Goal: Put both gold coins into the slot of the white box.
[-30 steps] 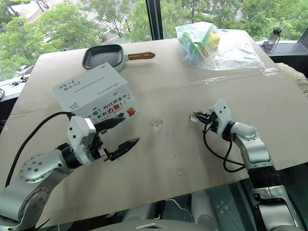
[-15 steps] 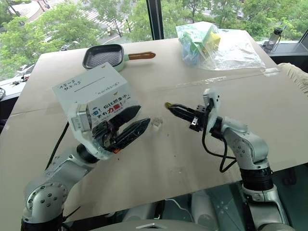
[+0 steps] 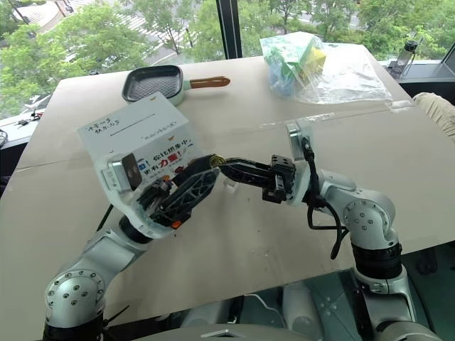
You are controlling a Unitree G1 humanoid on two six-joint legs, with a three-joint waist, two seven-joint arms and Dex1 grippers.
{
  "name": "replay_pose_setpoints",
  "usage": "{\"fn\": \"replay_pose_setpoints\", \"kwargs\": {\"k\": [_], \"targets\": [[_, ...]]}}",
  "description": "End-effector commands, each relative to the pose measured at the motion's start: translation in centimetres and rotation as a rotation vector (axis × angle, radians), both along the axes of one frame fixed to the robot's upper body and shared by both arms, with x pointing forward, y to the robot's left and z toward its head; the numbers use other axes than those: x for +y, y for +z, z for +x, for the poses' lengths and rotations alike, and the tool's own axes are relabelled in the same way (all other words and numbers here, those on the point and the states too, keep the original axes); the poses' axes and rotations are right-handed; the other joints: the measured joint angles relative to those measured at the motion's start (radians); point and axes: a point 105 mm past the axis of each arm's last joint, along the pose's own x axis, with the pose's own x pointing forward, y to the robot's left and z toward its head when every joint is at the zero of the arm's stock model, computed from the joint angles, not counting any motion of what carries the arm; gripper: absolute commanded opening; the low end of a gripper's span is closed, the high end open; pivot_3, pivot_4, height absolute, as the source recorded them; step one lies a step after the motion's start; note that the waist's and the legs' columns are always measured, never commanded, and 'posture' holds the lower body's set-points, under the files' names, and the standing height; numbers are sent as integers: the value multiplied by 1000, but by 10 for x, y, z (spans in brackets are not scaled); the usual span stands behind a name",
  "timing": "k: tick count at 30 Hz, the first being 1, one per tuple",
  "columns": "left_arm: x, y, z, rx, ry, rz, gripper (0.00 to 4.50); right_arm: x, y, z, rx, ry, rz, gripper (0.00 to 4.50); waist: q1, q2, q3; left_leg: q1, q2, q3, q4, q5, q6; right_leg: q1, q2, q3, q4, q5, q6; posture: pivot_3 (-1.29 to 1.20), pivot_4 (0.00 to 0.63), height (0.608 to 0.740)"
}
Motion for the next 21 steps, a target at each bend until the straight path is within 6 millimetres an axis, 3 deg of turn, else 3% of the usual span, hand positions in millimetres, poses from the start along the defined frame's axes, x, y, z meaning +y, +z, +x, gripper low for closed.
{"fn": "replay_pose_setpoints", "kwargs": {"k": [1,3,4,7,17,21], "targets": [[-2,11,-7,-38,-30,-56,2669,3,12,-10,-52,38,20,0,0,0,0,0,0,0,0,0,0,0,0,0,0,0,0,0,150,721],[-1,11,-6,-40,-32,-63,1691,3,11,-11,-51,39,17,0,0,0,0,0,0,0,0,0,0,0,0,0,0,0,0,0,150,721],[-1,11,-6,-41,-32,-67,1511,3,11,-11,-51,40,15,0,0,0,0,0,0,0,0,0,0,0,0,0,0,0,0,0,150,721],[1,14,-4,-49,-28,-86,143,3,9,-11,-49,39,10,0,1,0,0,0,0,0,0,0,0,0,0,0,0,0,0,0,150,721],[-6,8,-12,-36,-77,-74,65,4,9,-12,-52,48,18,0,0,0,0,0,0,0,0,0,0,0,0,0,0,0,0,0,150,721],[-3,8,-8,-42,-46,-68,0,4,9,-11,-56,45,13,1145,1,0,0,0,0,0,0,0,0,0,0,0,0,0,0,0,150,721]]}}
